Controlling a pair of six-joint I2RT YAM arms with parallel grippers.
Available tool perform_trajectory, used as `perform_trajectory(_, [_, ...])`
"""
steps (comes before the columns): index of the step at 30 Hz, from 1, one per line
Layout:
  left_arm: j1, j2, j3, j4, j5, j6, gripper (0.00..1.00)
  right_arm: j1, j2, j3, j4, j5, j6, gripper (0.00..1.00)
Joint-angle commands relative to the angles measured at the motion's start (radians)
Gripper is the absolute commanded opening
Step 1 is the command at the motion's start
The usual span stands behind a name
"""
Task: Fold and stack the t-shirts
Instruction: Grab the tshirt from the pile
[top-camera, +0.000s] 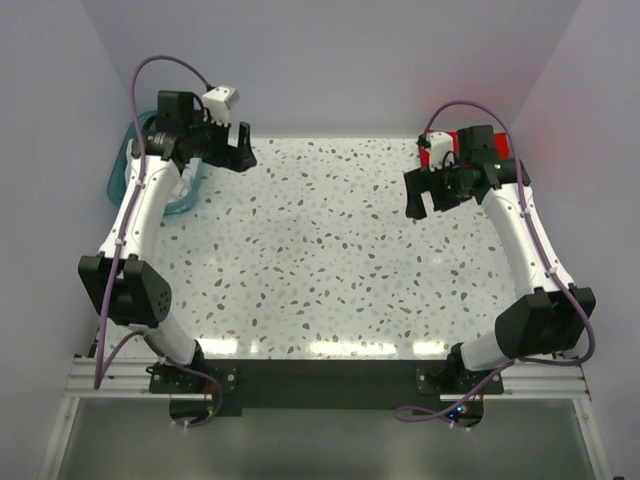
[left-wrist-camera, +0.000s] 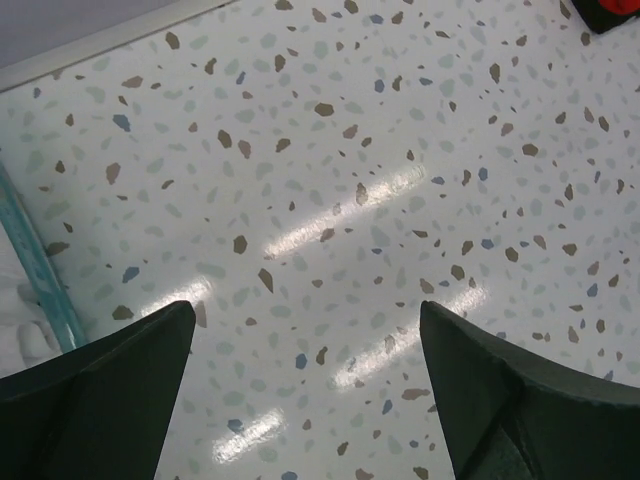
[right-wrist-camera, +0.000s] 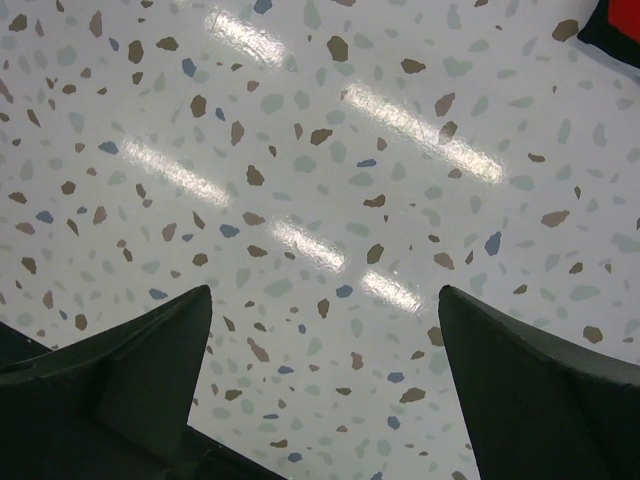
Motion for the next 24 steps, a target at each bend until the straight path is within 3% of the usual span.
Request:
perform_trajectory(1, [0.04,0.085,0.157,-0.047,-0.028,0.033,1.0,-0.002,0.008,0.051,-0.022,-0.004,-0.017,0.99])
perform_trajectory(4, [0.122,0.186,0.294,-0.054,0.032,0.009,1.0,-0.002,0.015,0.054,-0.023,0.004,-0.022,0.99])
perform_trajectory(8, [0.202,0.323,0.478,-0.016,0.006,-0.008,1.0,-0.002,0.034,0.055,-0.026,0.019,-0.032,0.99])
perform_trajectory(14, [0.325,0.419,0.483,0.224,-0.003,-0.05,1.0,-0.002,0.054,0.055,-0.038,0.04,-0.043,0.99])
perform_trajectory(24, [0.396,0.633,0.533,0.386,-0.112,-0.007,0.93,-0.002,0.112,0.072,-0.046,0.085,-0.055,0.99])
